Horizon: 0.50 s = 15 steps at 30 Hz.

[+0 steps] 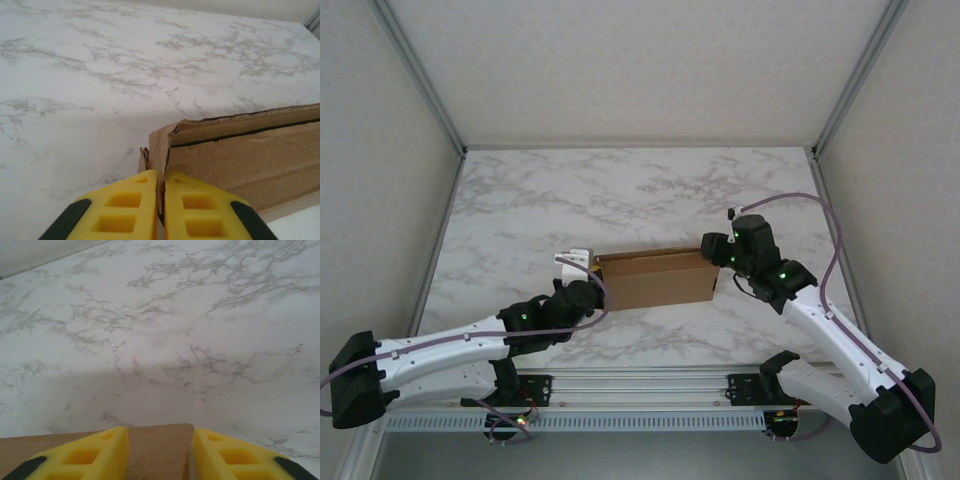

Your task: Fold the paper box

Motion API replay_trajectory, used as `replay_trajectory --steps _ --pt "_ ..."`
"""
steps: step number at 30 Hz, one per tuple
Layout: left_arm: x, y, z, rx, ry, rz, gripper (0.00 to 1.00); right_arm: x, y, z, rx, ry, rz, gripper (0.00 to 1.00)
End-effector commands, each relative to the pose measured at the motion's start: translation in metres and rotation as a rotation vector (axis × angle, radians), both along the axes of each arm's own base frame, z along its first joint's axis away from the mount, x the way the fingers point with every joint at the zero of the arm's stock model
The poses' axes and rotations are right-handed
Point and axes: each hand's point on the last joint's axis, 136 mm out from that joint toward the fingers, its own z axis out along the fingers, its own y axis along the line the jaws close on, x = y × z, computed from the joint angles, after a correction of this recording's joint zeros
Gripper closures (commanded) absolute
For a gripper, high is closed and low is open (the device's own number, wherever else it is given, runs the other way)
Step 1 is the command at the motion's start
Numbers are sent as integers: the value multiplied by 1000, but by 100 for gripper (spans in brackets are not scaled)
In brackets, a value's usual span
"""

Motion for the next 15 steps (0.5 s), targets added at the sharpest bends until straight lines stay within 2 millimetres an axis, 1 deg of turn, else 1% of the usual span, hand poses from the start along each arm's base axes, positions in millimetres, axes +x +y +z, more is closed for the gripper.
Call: replay_trajectory --steps 1,4,7,11,15 --pt "-12 15 -17 59 50 -5 78 -15 -7 -33 -37 103 -5 64" --pt "-14 13 -9 21 43 -27 71 -15 -10 -34 -22 109 -33 69" --pt "-17 7 1 -24 41 -63 67 -15 -10 -36 -6 115 -56 72" --pt "-18 7 25 -86 13 -66 65 -13 -11 -36 -15 114 -77 72" --pt "-21 8 41 -126 -5 -81 65 -12 -11 -36 -33 105 -81 72"
